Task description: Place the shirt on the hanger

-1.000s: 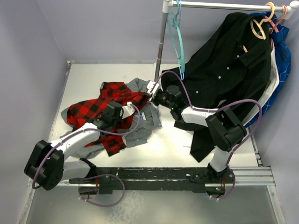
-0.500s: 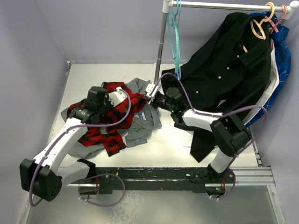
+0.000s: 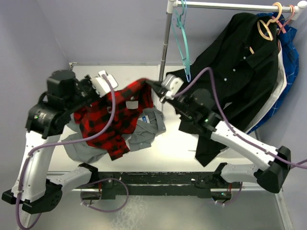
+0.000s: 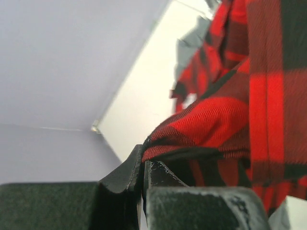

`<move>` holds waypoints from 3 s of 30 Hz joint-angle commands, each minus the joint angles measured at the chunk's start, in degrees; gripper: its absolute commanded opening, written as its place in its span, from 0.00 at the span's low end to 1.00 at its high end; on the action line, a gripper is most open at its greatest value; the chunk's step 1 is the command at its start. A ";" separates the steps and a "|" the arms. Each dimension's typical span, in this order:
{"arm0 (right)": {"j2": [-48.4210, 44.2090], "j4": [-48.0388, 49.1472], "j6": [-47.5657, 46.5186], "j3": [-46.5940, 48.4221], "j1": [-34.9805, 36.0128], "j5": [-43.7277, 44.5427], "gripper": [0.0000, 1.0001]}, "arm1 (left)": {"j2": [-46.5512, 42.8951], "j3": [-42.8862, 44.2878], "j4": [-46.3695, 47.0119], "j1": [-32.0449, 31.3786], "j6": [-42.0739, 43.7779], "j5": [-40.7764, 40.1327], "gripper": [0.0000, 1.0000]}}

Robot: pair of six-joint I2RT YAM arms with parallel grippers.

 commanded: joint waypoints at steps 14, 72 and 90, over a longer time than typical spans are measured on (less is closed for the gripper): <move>0.87 -16.88 -1.13 44.79 4.04 11.38 0.00 | 15.02 49.44 5.67 -0.39 6.18 -7.58 0.00; -11.50 -18.33 3.31 13.58 20.99 22.77 0.00 | 6.60 19.82 -18.43 -2.10 3.18 28.21 0.05; -8.93 -48.25 32.34 8.79 20.94 14.48 0.00 | 16.73 -0.89 -7.37 -6.78 3.94 32.07 0.06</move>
